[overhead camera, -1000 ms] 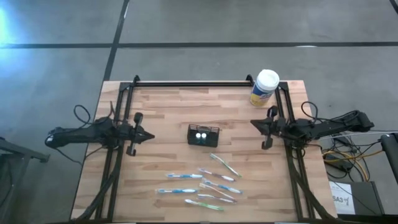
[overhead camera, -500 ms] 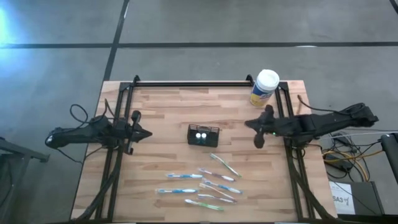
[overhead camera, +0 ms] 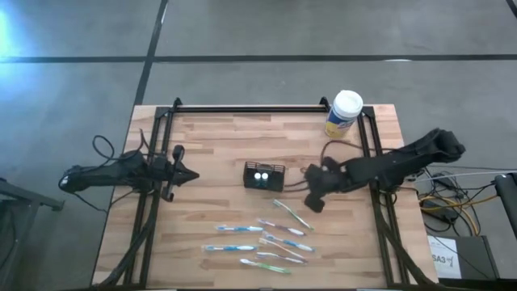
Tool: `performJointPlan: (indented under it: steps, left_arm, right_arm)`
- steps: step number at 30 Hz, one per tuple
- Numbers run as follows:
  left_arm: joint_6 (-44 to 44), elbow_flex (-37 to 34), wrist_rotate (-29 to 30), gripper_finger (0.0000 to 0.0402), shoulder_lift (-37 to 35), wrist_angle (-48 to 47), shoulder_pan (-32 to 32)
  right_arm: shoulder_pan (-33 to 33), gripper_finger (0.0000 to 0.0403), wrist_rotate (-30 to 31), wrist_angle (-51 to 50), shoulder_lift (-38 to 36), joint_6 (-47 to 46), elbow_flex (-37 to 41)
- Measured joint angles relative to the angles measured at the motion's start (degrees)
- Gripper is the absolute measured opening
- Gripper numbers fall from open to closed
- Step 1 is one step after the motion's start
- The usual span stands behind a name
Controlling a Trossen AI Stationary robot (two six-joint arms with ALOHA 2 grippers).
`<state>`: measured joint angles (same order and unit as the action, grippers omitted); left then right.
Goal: Pick & Place toothbrushing station
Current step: Put the top green toothbrush into the wire organizer
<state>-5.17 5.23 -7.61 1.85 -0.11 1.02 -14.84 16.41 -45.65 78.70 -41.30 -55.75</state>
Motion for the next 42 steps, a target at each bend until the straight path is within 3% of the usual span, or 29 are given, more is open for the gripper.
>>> performJointPlan:
  steps: [9,13,16,22,29,42]
  left_arm:
    - [-1.51,0.0,-0.03,0.0019,0.0,-1.96,0.0]
    - [-1.57,-0.02,-0.03,0.0019,0.0,-3.03,0.0]
    - [-2.03,-0.02,-0.05,0.0019,0.0,-3.36,0.0]
    - [-2.32,-0.02,-0.05,0.0019,0.0,-3.52,0.0]
    - [-2.4,-0.02,-0.01,0.0019,0.04,-3.49,0.0]
    - [-2.82,-0.04,-0.05,0.0019,0.2,-3.61,0.0]
  right_arm:
    - [-2.99,0.0097,-0.69,0.06,14.17,0.17,-11.25]
    - [-3.18,0.0153,-6.5,0.19,19.3,1.29,-15.19]
    - [-3.2,0.0194,-9.21,0.15,22.66,2.39,-17.08]
    - [-3.16,0.0249,-8.57,0.01,27.41,3.24,-18.12]
    - [-2.9,0.0258,-8.46,1.39,30.62,1.62,-17.12]
    - [-1.65,0.0215,-8.4,2.94,36.15,2.24,-17.39]
